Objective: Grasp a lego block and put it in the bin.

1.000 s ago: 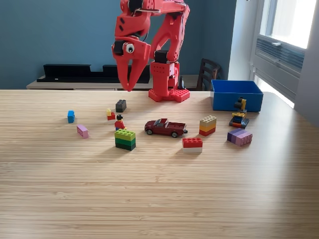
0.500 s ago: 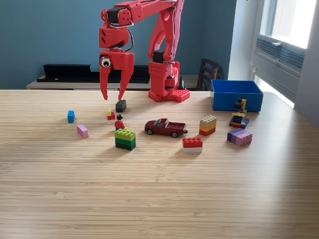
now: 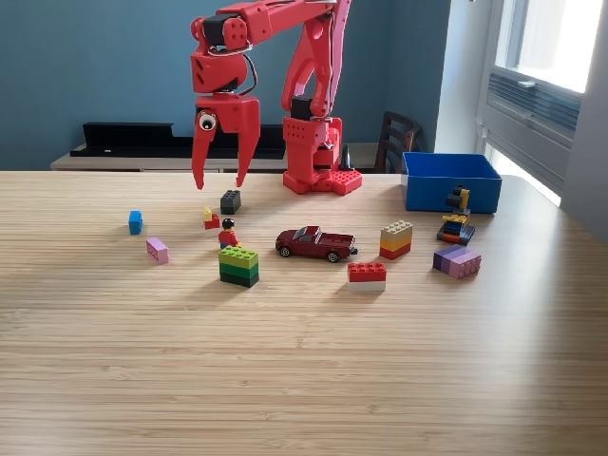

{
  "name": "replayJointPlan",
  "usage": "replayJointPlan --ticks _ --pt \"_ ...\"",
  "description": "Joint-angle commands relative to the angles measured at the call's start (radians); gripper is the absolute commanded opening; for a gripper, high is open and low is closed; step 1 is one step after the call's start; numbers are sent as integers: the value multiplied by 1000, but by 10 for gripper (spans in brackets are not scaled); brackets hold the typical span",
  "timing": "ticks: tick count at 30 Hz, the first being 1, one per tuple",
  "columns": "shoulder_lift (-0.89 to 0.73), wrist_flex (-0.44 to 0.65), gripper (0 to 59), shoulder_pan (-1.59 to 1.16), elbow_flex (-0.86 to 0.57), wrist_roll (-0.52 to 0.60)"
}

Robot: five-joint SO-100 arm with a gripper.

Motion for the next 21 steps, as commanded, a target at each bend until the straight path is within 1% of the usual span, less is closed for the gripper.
replayJointPlan --ticks 1,9,16,19,21 --pt "23 9 242 40 35 -35" --pt "25 8 239 123 112 -109" --pt "26 5 235 201 133 -161" --pt "26 -20 228 218 153 -187" --pt "28 -60 220 222 184 -195"
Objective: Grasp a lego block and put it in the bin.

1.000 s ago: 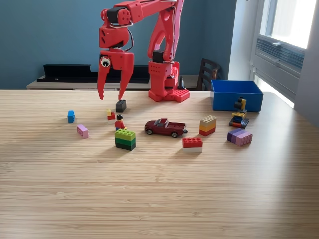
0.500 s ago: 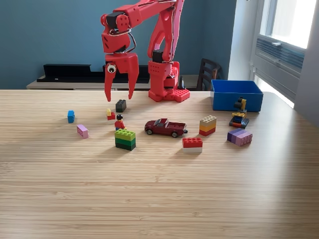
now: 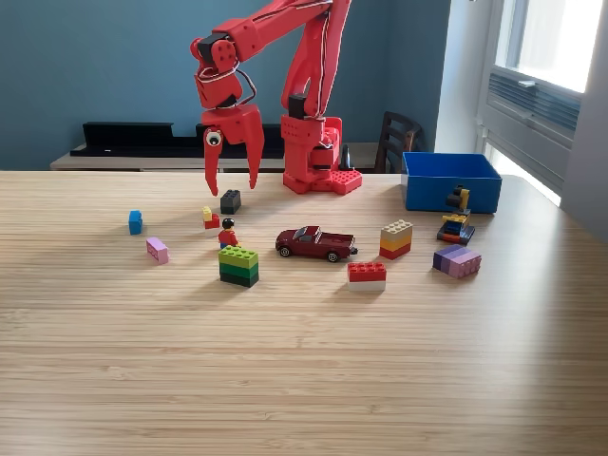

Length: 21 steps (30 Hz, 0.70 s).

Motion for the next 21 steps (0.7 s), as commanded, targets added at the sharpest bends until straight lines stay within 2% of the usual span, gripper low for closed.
replayJointPlan --ticks 1,9,21 --pt "28 -83 217 20 44 -23" --pt "28 -202 199 12 121 -54" --pt "28 -287 183 5 118 -66"
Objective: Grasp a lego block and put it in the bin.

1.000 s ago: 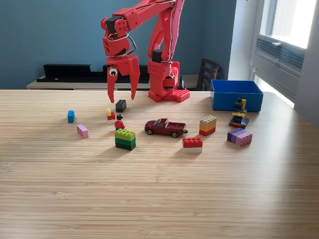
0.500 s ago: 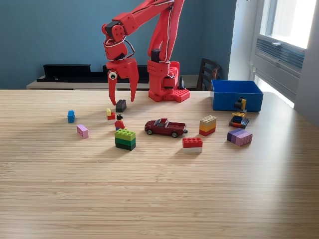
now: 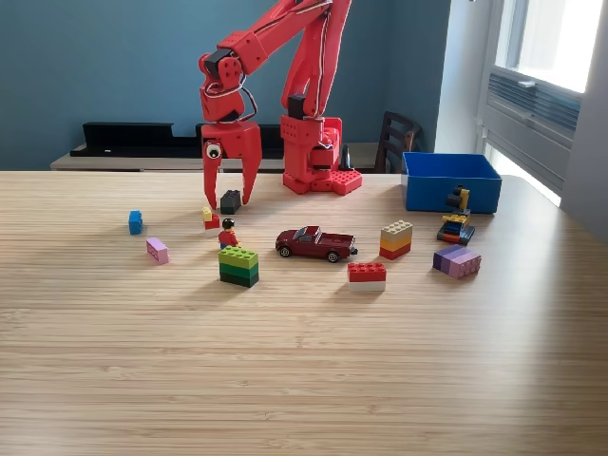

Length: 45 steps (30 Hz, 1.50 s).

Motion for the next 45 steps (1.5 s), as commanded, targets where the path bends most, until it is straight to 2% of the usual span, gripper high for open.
replayJointPlan --ticks 1,9,12,16,18,24,29,34,41,45 --pt "26 -43 179 -8 0 -9" --pt "26 -141 98 -17 77 -8" --pt "26 -178 43 -38 101 -18" --pt "26 -179 28 -66 104 -21" --pt "26 -190 0 -101 110 -58" --pt "26 -193 0 -190 104 -137" --pt "26 -178 0 -293 20 -212" --pt "28 -31 0 -413 -199 -224" --pt "29 370 0 -658 -597 -210" --pt "31 548 0 -838 -741 -179"
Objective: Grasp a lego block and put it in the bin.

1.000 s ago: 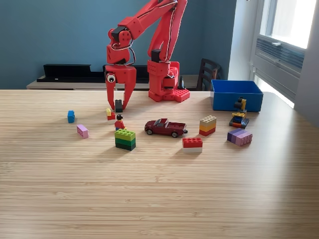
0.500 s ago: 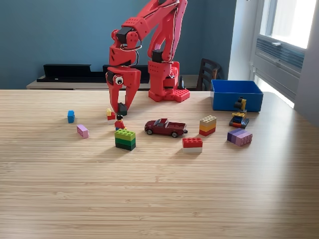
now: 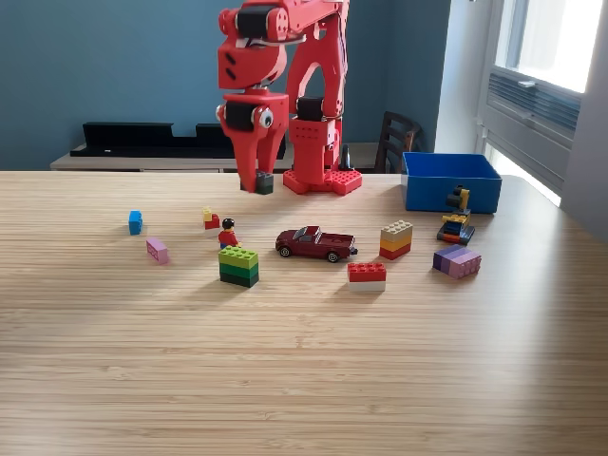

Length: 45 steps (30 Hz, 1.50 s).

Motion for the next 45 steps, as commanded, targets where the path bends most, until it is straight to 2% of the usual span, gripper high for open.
replayJointPlan --ticks 1,6,15,22,27,36,45 --pt "17 192 0 -232 -252 37" --pt "17 287 0 -503 -261 84" --pt "12 285 0 -1071 -156 167" --pt "-2 279 0 -1416 -192 199" --pt "-6 225 0 -1546 -202 198" --pt "-8 140 0 -1709 -121 123" --pt "-12 132 0 -1738 -133 117"
